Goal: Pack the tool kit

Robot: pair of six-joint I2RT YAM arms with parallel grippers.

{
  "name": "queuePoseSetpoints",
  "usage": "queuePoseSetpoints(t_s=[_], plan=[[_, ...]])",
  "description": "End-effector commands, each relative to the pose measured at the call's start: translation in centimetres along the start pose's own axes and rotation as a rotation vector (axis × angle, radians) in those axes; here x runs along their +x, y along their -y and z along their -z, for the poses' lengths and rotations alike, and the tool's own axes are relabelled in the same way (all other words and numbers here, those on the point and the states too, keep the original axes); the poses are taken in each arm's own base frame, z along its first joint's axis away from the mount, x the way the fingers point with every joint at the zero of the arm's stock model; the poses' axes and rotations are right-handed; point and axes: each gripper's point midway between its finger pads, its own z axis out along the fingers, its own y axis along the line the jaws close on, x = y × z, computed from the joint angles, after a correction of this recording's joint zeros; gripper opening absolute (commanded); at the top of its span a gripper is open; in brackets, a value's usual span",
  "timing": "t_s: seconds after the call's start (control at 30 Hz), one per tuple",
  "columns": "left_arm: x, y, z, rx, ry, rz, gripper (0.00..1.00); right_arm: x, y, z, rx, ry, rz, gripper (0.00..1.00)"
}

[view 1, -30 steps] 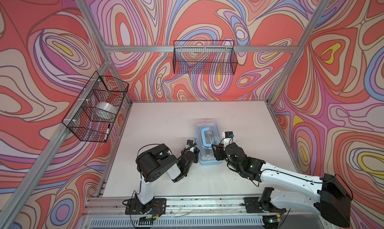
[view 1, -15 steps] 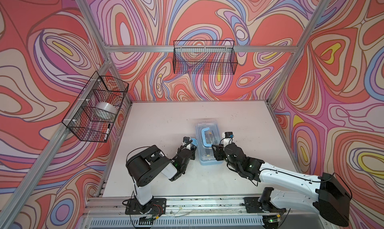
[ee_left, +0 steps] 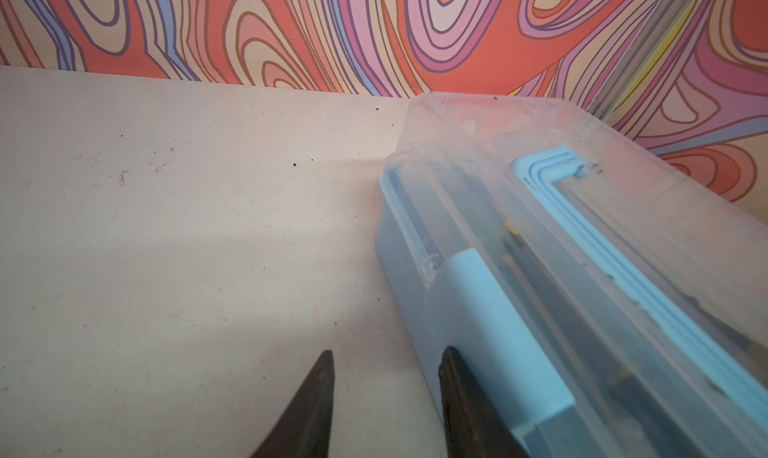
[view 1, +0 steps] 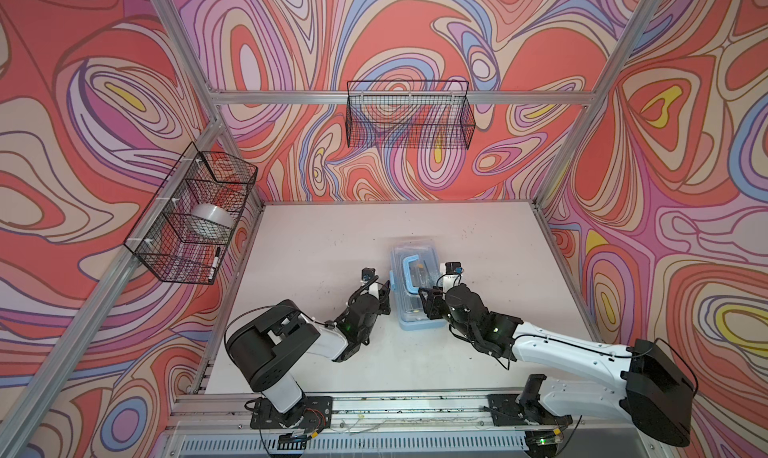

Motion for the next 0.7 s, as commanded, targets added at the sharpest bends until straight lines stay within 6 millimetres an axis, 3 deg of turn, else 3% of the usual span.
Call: queuePoseSetpoints(t_s=[0.0,0.37,0.67], plan=[[0.0,0.4,0.4,0.052,-0.012,0.068,0.42,2.5,0.7,-0.7,0.012,-0.094,0.002,0.5],[-0.1,2.3,1.1,0.209,-0.015,0.265,0.42,3.2,0.3,-1.2,-0.009,-0.117,0.002,0.5],[-0.4,1.6,0.0,0.268,-0.01,0.413,0.41,3.5,0.5,-1.0,-0.018,-0.121,-0.01,0.49]])
